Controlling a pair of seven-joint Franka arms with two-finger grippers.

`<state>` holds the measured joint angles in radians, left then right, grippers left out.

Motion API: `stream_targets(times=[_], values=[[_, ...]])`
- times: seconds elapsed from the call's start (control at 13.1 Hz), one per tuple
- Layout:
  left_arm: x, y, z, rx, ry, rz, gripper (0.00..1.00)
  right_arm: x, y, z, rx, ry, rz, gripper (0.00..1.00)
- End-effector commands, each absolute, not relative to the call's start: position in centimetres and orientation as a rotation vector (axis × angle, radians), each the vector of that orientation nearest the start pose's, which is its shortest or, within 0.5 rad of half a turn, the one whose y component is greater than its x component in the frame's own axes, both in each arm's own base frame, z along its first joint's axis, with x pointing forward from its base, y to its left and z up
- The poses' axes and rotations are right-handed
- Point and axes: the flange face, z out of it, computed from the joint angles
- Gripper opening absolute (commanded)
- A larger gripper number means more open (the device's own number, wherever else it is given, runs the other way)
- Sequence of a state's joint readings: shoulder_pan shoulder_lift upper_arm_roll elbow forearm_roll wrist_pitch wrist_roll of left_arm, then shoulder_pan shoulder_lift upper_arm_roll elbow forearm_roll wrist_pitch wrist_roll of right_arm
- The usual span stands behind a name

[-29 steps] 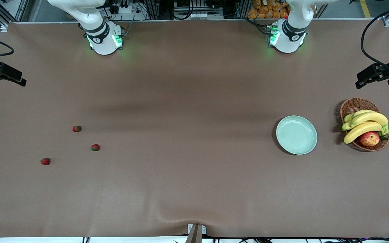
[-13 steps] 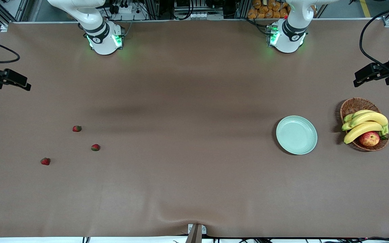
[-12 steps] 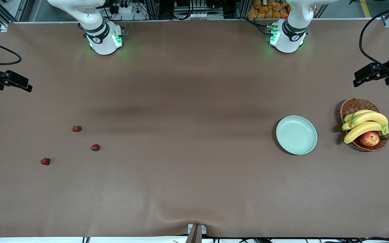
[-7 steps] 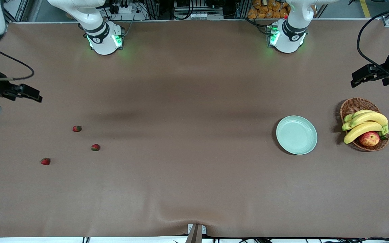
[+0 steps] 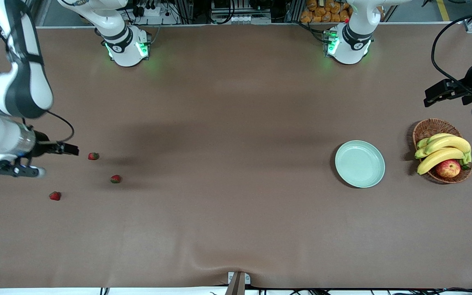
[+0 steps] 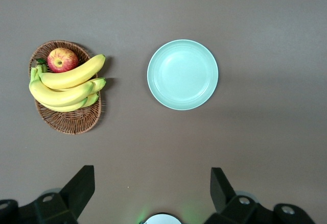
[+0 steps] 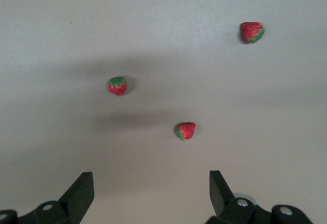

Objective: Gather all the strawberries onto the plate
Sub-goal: 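Lower the open right gripper over a red strawberry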

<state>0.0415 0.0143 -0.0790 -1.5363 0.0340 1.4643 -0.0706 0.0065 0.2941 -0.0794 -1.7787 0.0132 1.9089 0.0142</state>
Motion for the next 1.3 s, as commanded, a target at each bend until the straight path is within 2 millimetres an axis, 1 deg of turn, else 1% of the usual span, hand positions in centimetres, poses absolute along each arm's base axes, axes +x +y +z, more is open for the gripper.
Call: stream_targets(times=[0.0,0.15,0.23,0.38,0.61,0.69,0.84,1.22], values=[[55.1,-2.0,62.1,-3.124,-0.044,0.119,1.0,62.9,-3.1,34.3,-3.134,0.133,0.254,1.0],[55.1,-1.9,61.6,-3.123,-0.044,0.135,1.0,63.9,-0.8,31.0,-3.145,0.08,0.23,1.0],[55.1,-2.0,61.6,-3.125,-0.041,0.133,1.0,64.1,-0.2,29.4,-3.149,0.067,0.228,1.0],[55.1,-2.2,61.6,-3.124,-0.037,0.131,1.0,64.5,0.4,26.8,-3.153,0.053,0.216,1.0],[55.1,-2.2,61.5,-3.125,-0.037,0.133,1.0,65.2,0.5,23.4,-3.157,0.061,0.193,1.0],[55.1,-2.2,61.5,-3.125,-0.037,0.131,1.0,65.2,0.6,22.4,-3.135,0.106,0.202,1.0],[55.1,-2.1,61.5,-3.126,-0.039,0.133,1.0,65.4,0.8,20.9,-3.09,0.161,0.211,1.0],[55.3,-2.3,61.2,-3.132,-0.036,0.139,1.0,65.3,1.0,19.1,-3.066,0.196,0.226,1.0]])
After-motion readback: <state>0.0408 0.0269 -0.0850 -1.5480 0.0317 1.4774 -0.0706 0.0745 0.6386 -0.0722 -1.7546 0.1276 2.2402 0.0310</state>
